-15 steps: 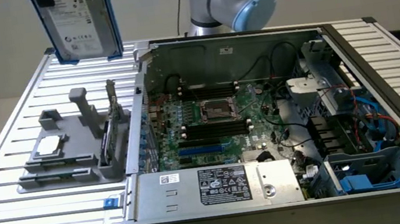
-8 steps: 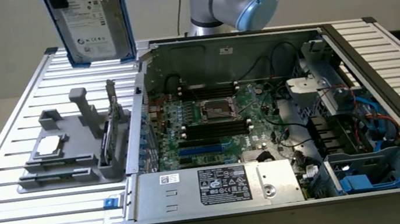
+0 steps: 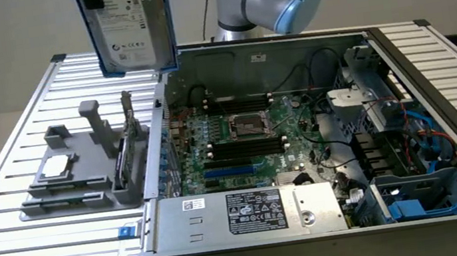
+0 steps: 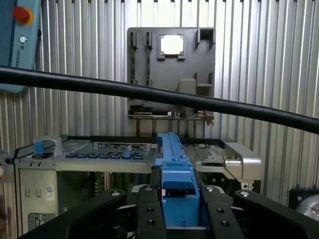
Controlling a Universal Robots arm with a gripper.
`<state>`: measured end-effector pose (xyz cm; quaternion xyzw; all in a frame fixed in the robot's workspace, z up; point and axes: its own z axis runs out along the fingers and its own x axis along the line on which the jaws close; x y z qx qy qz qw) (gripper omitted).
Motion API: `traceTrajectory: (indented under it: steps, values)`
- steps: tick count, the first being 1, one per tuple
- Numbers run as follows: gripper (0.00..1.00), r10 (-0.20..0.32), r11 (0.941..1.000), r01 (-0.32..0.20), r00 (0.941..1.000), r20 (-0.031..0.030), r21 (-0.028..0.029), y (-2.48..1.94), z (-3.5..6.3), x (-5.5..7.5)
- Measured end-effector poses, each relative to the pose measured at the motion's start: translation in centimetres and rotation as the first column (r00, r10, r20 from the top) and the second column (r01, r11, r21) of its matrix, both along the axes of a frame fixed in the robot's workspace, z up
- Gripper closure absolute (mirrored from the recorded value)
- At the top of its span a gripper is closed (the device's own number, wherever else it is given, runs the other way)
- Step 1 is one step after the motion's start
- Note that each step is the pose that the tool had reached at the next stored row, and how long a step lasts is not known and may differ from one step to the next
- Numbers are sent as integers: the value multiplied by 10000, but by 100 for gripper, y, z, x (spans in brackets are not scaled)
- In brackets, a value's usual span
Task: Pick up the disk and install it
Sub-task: 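Pick up the disk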
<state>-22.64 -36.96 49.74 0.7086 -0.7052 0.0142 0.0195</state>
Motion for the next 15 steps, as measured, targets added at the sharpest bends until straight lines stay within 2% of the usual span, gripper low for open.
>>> traceTrajectory:
  steps: [15]
  values:
    - [67, 0, 10000, 0, 9999, -110, -1, -163, 25, 683]
